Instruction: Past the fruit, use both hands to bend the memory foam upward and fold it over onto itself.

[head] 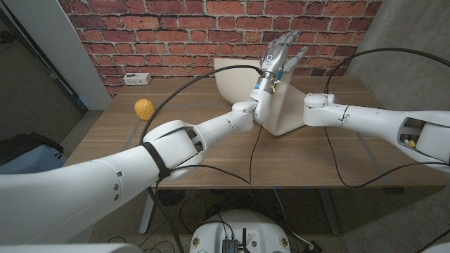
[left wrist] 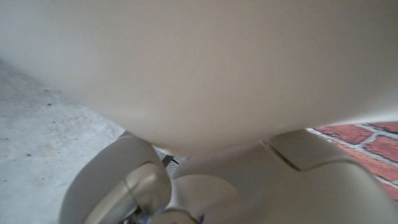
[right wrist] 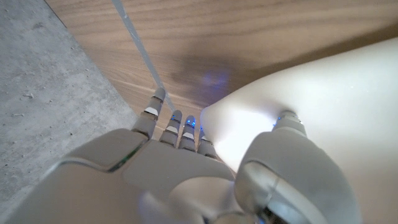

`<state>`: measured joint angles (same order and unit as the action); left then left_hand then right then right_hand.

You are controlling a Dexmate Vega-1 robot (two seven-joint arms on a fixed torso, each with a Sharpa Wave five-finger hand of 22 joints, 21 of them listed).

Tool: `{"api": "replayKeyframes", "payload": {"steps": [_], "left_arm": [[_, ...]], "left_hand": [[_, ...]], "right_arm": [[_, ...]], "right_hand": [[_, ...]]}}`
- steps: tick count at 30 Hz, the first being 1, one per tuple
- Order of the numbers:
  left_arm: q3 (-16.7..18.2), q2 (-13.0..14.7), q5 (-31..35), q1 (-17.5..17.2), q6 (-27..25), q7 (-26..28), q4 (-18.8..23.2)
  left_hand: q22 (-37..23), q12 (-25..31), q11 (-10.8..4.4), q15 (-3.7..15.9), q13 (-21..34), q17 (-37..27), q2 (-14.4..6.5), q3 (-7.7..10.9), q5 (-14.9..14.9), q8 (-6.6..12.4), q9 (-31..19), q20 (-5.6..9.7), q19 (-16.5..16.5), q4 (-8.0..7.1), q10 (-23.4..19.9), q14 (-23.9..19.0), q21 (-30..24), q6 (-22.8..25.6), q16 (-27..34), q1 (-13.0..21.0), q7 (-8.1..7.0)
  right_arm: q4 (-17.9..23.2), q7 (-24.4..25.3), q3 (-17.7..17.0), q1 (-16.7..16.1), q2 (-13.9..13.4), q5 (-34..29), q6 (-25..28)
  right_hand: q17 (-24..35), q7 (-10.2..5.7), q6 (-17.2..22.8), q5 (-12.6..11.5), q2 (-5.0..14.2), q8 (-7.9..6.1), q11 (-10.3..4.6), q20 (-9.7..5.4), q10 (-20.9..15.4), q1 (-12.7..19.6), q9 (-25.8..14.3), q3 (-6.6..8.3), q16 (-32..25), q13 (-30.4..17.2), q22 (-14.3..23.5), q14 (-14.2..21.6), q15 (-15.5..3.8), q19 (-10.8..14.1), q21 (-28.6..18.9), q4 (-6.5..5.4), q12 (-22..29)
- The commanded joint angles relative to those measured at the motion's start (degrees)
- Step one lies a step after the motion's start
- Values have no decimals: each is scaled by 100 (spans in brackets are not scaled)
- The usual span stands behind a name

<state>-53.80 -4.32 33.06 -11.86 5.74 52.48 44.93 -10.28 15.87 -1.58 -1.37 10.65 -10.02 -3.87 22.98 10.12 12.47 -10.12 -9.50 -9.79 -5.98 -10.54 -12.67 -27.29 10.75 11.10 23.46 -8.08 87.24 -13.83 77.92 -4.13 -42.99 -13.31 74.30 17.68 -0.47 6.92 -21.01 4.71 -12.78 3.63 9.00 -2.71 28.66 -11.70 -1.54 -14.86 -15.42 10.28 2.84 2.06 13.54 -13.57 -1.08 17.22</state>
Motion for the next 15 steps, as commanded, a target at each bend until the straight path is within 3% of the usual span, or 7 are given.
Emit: {"api": "replayKeyframes", "payload": {"steps": [1,6,10,15], "left_arm": [[1282,1277,-1057,-886,211,-1276,3036],[1556,1733,-1721,-1251,163,-1969,3943],[1694,1949,-2079,-1404,132,-2375,4347],[1953,2256,-2752,-1636,110,-3030,4895]], "left_hand": [[-32,-52,82,-58,9,-26,32,-91,16,-53,6,-58,118,-28,34,83,70,21,-15,-179,-7],[-36,-93,108,-88,11,-28,79,-148,23,-96,7,-71,180,-51,64,153,113,-5,-37,-288,11],[-40,-138,154,-122,13,-28,151,-211,25,-125,7,-85,256,-59,114,212,160,-21,-51,-381,33],[-45,-188,165,-180,16,-25,260,-297,36,-169,7,-42,322,-53,150,320,213,-74,-71,-497,43]], "right_arm": [[1210,1459,-1646,-1156,-477,294,-311],[1569,2014,-2462,-1777,-538,531,-659],[1694,2216,-2735,-2000,-538,595,-803],[1945,2662,-3533,-2621,-535,952,-1380]], "right_hand": [[9,-69,203,68,114,-66,13,-24,-157,-98,0,-27,-76,17,16,195,2,170,-53,-92,87],[0,-116,337,113,122,-92,22,-41,-249,-155,6,-48,-96,37,18,292,-20,268,-72,-121,107],[-7,-124,394,135,133,-101,41,-45,-303,-180,9,-54,-104,48,18,335,-34,297,-74,-134,117],[-14,-138,443,147,144,-112,41,-38,-305,-184,11,-52,-104,55,18,353,-36,319,-76,-136,110]]}}
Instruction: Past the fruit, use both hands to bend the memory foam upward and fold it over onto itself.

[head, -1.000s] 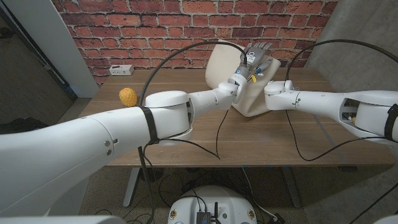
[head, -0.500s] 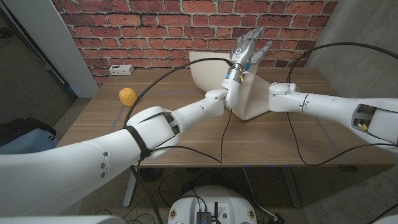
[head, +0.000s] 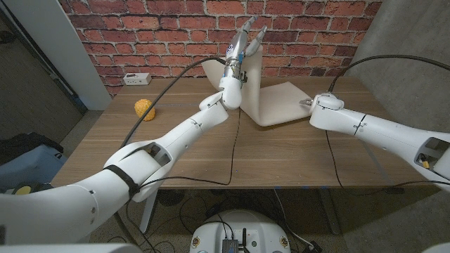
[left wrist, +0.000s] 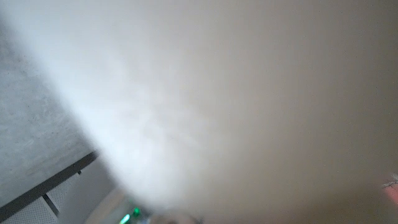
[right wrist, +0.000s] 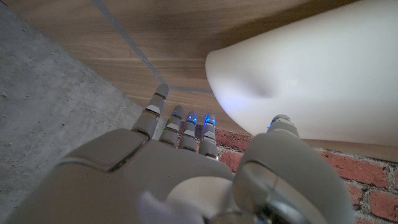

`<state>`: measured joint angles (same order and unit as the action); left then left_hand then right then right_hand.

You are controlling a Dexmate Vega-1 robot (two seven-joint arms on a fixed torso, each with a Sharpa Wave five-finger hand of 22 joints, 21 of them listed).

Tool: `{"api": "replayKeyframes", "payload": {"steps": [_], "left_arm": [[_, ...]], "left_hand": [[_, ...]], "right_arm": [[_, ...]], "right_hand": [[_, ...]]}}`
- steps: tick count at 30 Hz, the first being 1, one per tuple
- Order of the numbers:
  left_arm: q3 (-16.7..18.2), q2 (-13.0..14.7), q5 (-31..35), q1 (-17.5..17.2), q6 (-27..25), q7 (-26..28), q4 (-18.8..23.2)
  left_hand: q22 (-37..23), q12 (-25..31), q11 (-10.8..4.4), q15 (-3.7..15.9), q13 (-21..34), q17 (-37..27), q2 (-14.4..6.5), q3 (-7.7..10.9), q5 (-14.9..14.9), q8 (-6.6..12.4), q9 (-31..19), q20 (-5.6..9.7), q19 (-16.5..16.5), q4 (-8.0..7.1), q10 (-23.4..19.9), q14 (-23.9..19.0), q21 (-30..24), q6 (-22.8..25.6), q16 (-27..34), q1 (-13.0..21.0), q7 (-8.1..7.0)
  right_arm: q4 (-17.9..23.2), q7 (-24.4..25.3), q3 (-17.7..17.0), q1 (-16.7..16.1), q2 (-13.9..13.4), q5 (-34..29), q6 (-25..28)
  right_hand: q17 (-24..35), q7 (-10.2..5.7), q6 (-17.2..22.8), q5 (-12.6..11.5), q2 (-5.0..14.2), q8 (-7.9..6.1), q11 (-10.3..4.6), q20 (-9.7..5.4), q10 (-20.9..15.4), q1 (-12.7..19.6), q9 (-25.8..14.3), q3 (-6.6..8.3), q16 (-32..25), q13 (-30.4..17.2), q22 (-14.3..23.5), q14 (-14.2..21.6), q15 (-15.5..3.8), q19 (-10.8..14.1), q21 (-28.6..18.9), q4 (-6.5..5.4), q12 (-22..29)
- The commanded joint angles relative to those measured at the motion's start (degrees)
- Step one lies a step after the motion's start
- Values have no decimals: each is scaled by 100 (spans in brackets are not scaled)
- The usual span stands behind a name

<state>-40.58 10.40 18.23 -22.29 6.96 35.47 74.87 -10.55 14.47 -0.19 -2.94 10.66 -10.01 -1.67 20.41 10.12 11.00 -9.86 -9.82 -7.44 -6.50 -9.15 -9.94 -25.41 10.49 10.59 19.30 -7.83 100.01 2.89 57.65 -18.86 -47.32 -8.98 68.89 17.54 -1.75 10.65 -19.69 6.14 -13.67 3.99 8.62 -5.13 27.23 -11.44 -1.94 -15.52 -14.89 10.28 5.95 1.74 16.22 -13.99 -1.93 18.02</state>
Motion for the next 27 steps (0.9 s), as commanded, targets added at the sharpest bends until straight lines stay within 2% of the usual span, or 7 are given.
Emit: {"api": "replayKeyframes", "payload": {"steps": [1,4,8,13,16,22,27], "left_arm": [[676,826,-1403,-632,-16,-1440,1975],[787,956,-1681,-746,-91,-1675,2198],[892,1084,-1706,-919,-134,-1632,2429],[1045,1227,-1824,-1124,-177,-1624,2623],[1152,1308,-2008,-1229,-171,-1697,2659],[1379,1539,-2561,-1395,-64,-2062,2641],[1564,1764,-2902,-1553,44,-2278,2650]], "left_hand": [[-19,-59,36,-25,16,-26,59,-55,37,-26,-19,-28,113,0,23,54,40,-53,-19,-101,14],[-22,-86,9,-81,18,-25,108,-94,43,-44,-20,-46,151,5,51,103,69,-87,-25,-153,24],[-26,-108,40,-102,20,-25,135,-119,50,-51,-20,-61,206,8,78,158,101,-104,-34,-190,29],[-28,-121,70,-98,21,-24,151,-135,55,-55,-20,-66,205,11,91,176,108,-113,-31,-214,28],[-29,-127,61,-89,22,-24,158,-143,58,-53,-20,-61,213,12,96,187,115,-110,-31,-226,26],[-33,-155,101,-98,24,-24,174,-167,69,-58,-21,-55,267,10,138,245,148,-124,-39,-269,38],[-36,-168,106,-90,25,-25,183,-183,79,-66,-21,-73,316,8,154,288,175,-151,-42,-299,28]], "right_arm": [[708,1094,-1663,-1275,-85,589,-950],[831,1369,-2146,-1680,-70,836,-1430],[936,1762,-2765,-2246,-12,1170,-2240],[871,2183,-3409,-2918,119,1549,-3669],[798,2335,-3632,-3180,236,1706,-4380],[684,2410,-3862,-3489,419,1914,-5427],[537,2449,-4046,-3738,674,2135,-6375]], "right_hand": [[-2,-10,81,18,4,-26,5,-5,-64,-41,-14,-10,-32,4,19,33,2,46,-30,-52,28],[-9,-8,112,35,23,-28,14,20,-80,-52,-12,-6,-22,12,18,28,7,15,-10,-60,26],[-23,3,122,70,46,-15,41,57,-72,-80,-7,-7,2,31,17,-1,51,-42,25,-77,0],[-42,-12,210,112,76,-31,74,76,-141,-116,-1,-5,11,56,15,12,106,-82,56,-99,-2],[-70,-22,316,148,102,-52,103,87,-247,-127,6,5,12,82,12,58,112,-104,78,-105,10],[-100,2,362,188,140,-46,110,88,-335,-153,13,16,7,113,10,127,123,-107,94,-123,9],[-132,46,511,249,214,-63,164,-73,-469,-281,23,12,1,161,10,208,143,-115,116,-210,4]]}}
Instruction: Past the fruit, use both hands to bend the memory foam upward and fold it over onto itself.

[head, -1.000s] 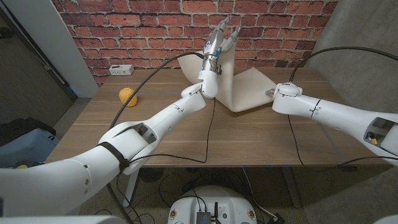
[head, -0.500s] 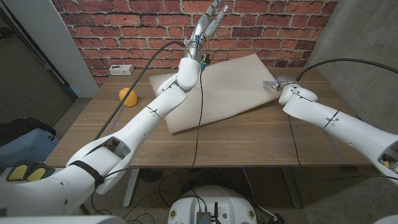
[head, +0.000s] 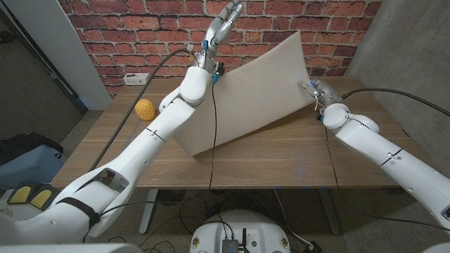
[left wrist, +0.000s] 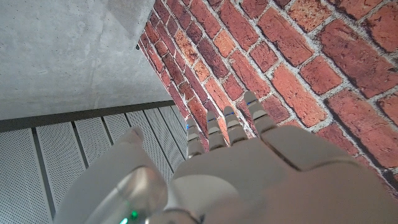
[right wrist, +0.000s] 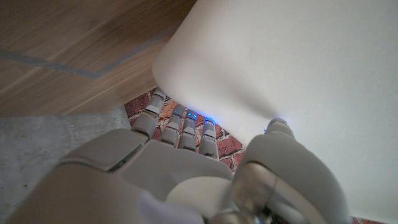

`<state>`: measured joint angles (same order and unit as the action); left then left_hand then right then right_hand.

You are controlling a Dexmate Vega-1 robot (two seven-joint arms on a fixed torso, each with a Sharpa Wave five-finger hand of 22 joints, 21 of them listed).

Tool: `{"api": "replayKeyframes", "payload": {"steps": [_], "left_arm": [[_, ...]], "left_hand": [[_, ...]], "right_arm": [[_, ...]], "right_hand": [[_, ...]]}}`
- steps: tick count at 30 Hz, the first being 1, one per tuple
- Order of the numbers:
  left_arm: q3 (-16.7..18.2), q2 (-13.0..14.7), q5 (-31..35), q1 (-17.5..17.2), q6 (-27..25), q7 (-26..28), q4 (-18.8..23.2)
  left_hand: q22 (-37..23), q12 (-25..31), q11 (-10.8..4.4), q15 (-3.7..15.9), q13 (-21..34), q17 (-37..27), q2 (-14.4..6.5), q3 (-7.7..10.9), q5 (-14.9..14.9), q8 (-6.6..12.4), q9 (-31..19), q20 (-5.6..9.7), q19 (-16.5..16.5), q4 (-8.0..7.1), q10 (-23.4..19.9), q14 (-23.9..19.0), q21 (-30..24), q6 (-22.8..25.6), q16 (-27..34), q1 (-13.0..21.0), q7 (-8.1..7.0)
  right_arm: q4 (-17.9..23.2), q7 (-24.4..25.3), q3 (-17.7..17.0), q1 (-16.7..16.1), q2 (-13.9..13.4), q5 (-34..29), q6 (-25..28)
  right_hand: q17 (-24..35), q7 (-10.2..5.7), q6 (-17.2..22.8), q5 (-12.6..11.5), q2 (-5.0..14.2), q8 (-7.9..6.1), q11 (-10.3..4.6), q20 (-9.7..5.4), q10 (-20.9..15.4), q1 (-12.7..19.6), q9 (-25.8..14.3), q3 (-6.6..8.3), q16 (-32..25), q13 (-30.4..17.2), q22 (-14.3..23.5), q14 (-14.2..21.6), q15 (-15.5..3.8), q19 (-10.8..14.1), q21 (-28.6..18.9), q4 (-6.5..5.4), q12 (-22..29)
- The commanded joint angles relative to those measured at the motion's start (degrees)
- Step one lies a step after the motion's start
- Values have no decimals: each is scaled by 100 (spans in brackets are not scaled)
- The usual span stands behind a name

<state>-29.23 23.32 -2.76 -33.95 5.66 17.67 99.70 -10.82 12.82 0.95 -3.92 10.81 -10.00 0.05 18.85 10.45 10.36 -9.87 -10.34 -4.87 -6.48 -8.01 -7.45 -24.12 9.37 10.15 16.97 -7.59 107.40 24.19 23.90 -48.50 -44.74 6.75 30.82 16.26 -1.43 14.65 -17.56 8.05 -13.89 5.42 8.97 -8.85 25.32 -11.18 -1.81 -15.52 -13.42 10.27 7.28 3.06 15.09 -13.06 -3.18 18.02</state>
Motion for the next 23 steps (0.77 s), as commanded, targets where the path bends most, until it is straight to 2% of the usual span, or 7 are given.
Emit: {"api": "replayKeyframes", "payload": {"steps": [1,8,10,12,16,21,23], "left_arm": [[466,517,-848,-424,190,-518,177],[785,830,-1267,-755,361,-680,213],[880,922,-1434,-862,455,-781,176],[974,1006,-1686,-966,630,-987,71],[1170,1185,-2037,-1258,846,-1190,-26],[1429,1335,-2295,-1677,776,-1010,-11],[1463,1326,-2399,-1736,766,-989,-24]], "left_hand": [[-10,-11,0,10,10,-26,12,-30,48,-3,-20,-22,60,5,54,40,48,-44,5,-73,4],[-14,-31,-8,-7,12,-26,23,-53,66,-9,-20,-2,106,3,82,117,79,-75,-5,-116,-9],[-15,-34,-3,-22,13,-26,27,-62,72,-6,-20,0,118,1,84,149,88,-75,-10,-132,-10],[-17,-46,7,-25,14,-26,30,-73,80,-2,-20,2,137,-3,108,187,100,-70,-15,-154,-8],[-22,-64,15,-22,15,-26,29,-98,102,3,-20,6,214,-19,140,293,141,-67,-26,-211,-9],[-25,-75,4,1,16,-26,17,-112,120,4,-20,34,237,-34,163,331,158,-68,-21,-253,-17],[-27,-85,-2,-6,16,-26,5,-114,128,1,-20,39,250,-42,186,354,166,-78,-22,-269,-29]], "right_arm": [[-212,300,-698,-816,448,603,-2717],[-266,179,-853,-1064,712,843,-3691],[-207,221,-882,-1130,737,795,-3772],[-149,243,-926,-1197,763,789,-3842],[-221,192,-1038,-1340,923,893,-4384],[170,883,-1212,-1724,1160,420,-4348],[216,984,-1218,-1790,1241,291,-4389]], "right_hand": [[-7,16,118,42,31,-38,44,-130,-110,-110,-3,-3,4,20,11,73,14,-7,28,-98,2],[-37,1,264,87,31,-53,74,-221,-189,-282,4,-51,42,61,10,40,-36,-37,55,-200,-18],[-50,22,295,97,22,-52,95,-248,-250,-332,6,-68,45,73,10,58,-47,-11,49,-228,-11],[-68,24,318,105,15,-48,86,-249,-273,-352,9,-73,37,85,8,113,-60,30,38,-236,-18],[-108,30,338,109,10,-31,62,-218,-307,-338,14,-60,19,106,6,230,-37,122,14,-221,-35],[-165,57,414,112,0,-26,84,-309,-406,-320,20,-43,49,132,3,259,-48,65,54,-200,-40],[-174,65,438,112,1,-29,82,-303,-417,-317,21,-40,55,136,3,260,-44,47,63,-197,-44]]}}
